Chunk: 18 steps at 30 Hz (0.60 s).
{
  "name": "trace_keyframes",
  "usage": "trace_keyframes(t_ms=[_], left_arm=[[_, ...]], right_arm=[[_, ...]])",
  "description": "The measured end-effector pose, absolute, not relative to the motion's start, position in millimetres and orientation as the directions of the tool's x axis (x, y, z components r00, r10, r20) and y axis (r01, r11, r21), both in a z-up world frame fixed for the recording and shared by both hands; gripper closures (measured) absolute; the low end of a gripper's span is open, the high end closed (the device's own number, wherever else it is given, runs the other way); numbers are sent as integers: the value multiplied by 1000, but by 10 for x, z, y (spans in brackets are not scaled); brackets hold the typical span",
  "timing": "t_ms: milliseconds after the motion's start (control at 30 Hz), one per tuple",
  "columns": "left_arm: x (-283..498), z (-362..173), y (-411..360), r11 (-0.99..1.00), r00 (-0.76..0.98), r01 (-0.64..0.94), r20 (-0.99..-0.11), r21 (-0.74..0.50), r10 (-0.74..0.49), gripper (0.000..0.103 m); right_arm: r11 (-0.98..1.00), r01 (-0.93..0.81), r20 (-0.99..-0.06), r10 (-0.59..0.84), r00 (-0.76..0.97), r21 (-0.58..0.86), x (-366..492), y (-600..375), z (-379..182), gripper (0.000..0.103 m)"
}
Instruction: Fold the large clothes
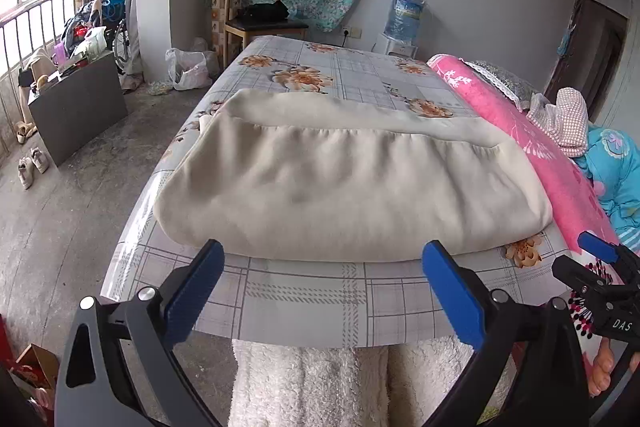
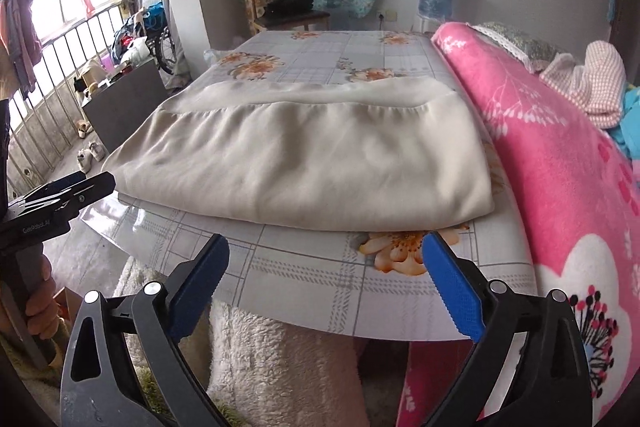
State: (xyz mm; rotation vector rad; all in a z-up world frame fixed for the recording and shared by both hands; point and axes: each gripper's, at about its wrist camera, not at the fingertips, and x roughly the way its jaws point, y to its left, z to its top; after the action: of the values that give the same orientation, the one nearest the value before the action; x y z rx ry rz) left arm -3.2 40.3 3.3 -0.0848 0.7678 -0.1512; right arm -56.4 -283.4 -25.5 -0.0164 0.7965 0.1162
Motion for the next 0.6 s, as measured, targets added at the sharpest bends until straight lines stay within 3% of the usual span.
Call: trace_keyframes(t_ms=[200,467,600], left_arm=[[-72,21,285,998,694,53,-716,-42,-67,6],[-97,75,229,1000,706,-12,-709,-6,4,6],[-36,48,187,1000,666,-2,-746,16,13,6]], right_arm=[[996,-87,-693,39,720,-35,-637,-2678,-205,8],[989,-54,-670,-55,740,-140,-686,-2524,-184,8],[991,-41,-679,-59,732,-131,-674,-2536,-191,8]])
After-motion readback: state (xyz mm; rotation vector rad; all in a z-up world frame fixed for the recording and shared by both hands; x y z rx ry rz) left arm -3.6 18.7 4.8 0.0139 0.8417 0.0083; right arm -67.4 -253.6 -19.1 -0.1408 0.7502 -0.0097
